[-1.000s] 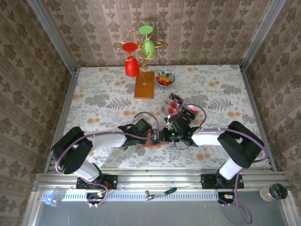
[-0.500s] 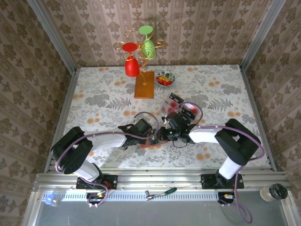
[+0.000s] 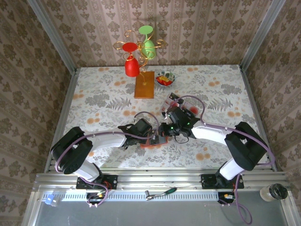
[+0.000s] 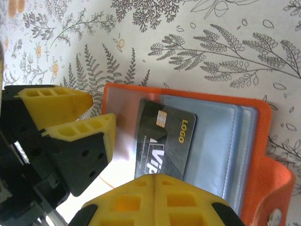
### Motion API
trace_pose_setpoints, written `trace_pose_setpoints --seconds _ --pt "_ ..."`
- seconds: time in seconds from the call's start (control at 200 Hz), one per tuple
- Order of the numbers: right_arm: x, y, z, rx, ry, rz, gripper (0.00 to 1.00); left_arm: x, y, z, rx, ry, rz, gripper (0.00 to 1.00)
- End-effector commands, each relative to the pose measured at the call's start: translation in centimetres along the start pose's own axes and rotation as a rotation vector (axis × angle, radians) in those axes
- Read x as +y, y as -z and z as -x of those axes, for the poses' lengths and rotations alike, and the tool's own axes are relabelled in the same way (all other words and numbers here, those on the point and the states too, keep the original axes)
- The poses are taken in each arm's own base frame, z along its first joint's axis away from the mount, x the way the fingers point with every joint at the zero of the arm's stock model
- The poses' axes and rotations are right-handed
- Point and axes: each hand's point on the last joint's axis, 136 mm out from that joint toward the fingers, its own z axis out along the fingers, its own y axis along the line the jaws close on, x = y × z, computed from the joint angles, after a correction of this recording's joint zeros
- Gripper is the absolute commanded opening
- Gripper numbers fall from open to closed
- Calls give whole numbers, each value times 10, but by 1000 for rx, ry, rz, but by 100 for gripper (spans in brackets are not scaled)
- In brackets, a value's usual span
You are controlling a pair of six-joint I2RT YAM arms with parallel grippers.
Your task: Put the credit cards into the card holder
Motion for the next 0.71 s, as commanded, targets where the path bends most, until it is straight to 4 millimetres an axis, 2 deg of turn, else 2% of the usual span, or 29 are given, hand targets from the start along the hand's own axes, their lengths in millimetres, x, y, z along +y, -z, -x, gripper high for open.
trace_pose_setpoints --seconds 0.0,0.205,0.405,0.7 --pt "-3 -10 -4 44 11 -29 7 5 2 1 -12 4 1 46" --pt "-8 -27 -10 81 4 -49 6 4 2 2 -15 6 -1 46" --pt "-2 -42 -17 126 17 -47 6 2 2 5 -23 8 -10 46" --pt "1 -51 -20 143 14 -54 5 9 10 12 -42 26 -6 46"
